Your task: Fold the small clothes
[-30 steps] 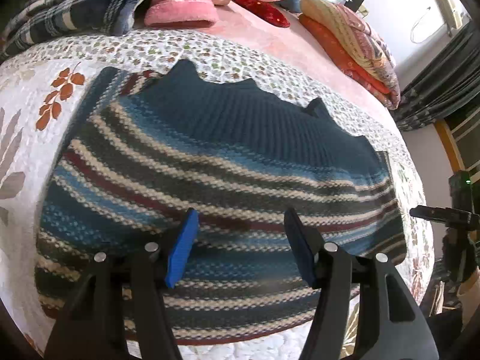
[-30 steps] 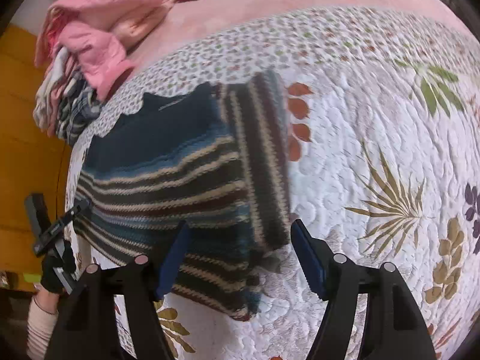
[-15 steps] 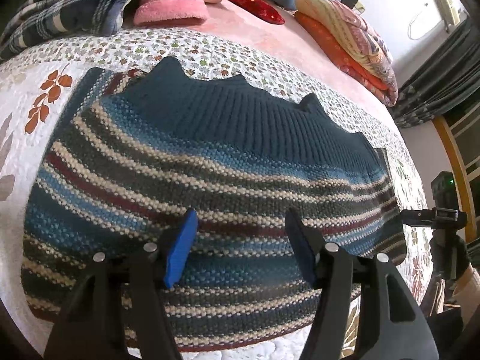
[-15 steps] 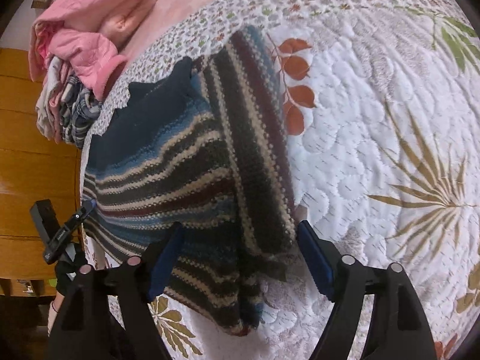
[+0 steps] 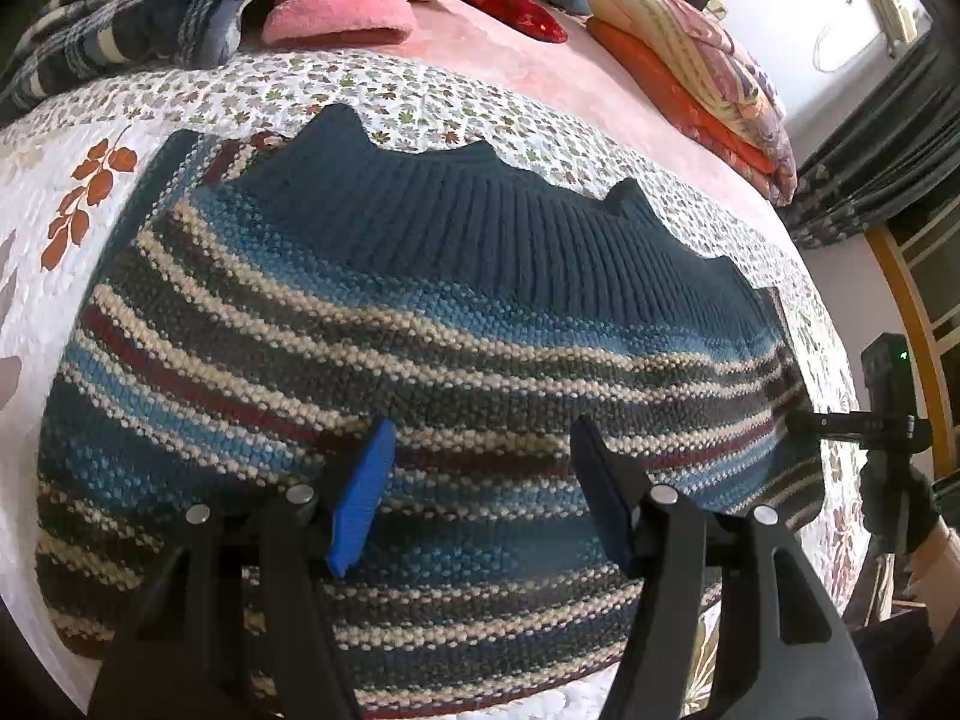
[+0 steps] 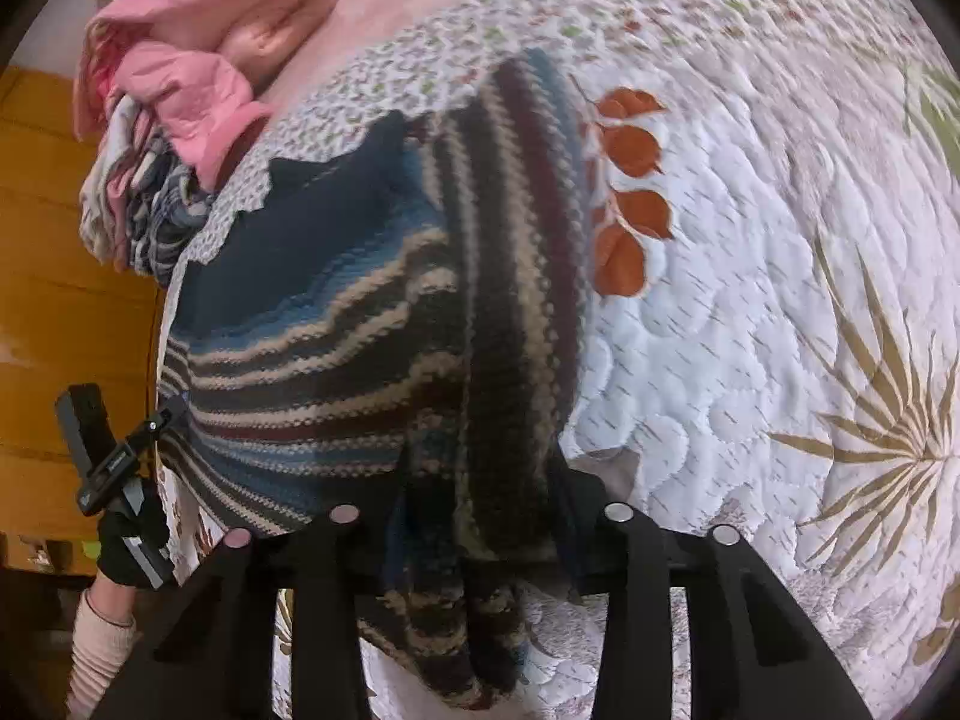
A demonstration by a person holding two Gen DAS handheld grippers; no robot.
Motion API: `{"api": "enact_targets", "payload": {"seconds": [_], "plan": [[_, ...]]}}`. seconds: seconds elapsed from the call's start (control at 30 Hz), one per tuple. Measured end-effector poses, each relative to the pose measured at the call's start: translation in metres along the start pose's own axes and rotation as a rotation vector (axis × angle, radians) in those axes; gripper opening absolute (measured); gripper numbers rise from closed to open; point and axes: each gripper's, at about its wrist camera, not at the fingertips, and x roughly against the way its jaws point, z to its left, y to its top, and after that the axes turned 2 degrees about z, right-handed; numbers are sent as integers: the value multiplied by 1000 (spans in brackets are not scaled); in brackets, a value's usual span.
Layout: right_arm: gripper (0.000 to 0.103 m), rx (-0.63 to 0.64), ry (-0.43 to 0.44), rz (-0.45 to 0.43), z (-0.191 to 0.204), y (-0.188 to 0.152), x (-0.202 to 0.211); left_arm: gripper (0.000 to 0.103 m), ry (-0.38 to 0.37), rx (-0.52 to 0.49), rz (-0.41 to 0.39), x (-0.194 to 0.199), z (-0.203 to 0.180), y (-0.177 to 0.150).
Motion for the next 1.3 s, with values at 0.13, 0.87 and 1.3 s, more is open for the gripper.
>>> {"api": "enact_targets", "payload": {"seconds": [0.13,0.87,1.3], "plan": [[37,-14,-13,-1,-1,-2,-5,62,1,-2,5,-3,1,0],[33,84,-21,-3,116,16,25,66,-68,33,-17,16,2,11],[33,385,-274,134,220,11,-53,66,-180,79,-43,27,0,21]]}}
